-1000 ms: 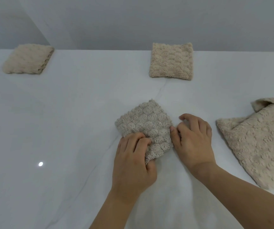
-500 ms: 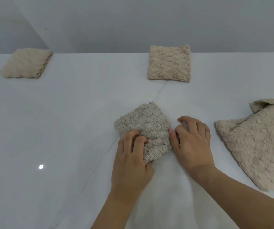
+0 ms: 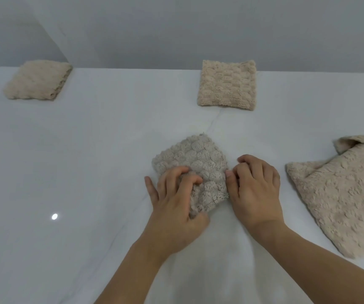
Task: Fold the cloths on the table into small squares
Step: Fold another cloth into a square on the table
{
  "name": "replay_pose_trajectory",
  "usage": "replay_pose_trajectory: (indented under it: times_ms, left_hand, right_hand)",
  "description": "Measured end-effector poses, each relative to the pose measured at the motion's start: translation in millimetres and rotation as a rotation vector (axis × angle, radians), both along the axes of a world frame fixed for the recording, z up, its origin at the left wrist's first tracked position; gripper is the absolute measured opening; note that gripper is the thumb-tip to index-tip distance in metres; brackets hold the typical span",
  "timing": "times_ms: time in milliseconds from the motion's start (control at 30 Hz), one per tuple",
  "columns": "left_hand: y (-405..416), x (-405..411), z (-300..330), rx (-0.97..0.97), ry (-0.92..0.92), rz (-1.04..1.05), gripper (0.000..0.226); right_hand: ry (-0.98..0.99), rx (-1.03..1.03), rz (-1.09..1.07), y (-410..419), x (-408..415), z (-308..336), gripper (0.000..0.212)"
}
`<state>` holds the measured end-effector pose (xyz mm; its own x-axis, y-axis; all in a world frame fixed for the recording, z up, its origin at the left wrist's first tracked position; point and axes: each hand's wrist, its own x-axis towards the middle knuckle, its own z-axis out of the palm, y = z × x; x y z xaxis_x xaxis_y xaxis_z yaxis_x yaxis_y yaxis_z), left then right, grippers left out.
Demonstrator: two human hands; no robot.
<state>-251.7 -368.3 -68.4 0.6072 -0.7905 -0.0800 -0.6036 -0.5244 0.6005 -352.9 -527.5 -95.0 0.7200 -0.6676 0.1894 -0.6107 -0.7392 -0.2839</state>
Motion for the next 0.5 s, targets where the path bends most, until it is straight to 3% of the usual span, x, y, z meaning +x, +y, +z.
replay_pose_trajectory:
  times_ms: [133, 267, 500]
  left_hand:
    - [-20.5, 23.3, 6.0, -0.129, -0.100, 0.209, 0.041]
    - [-34.2, 45.5, -13.2, -0.011, -0.326, 0.262, 0.046]
    - [-34.4, 40.6, -19.8, -0.048, -0.323, 0.384, 0.034]
  right_hand:
    - [-0.008, 0.053, 0.016, 1.0, -0.3, 3.6, 0.041]
    - [0.004, 0.042, 0.055, -0.3, -1.6, 3.5, 0.048]
    - [0.003, -0.024, 0.085, -1.9, -2.5, -2.3, 0.041]
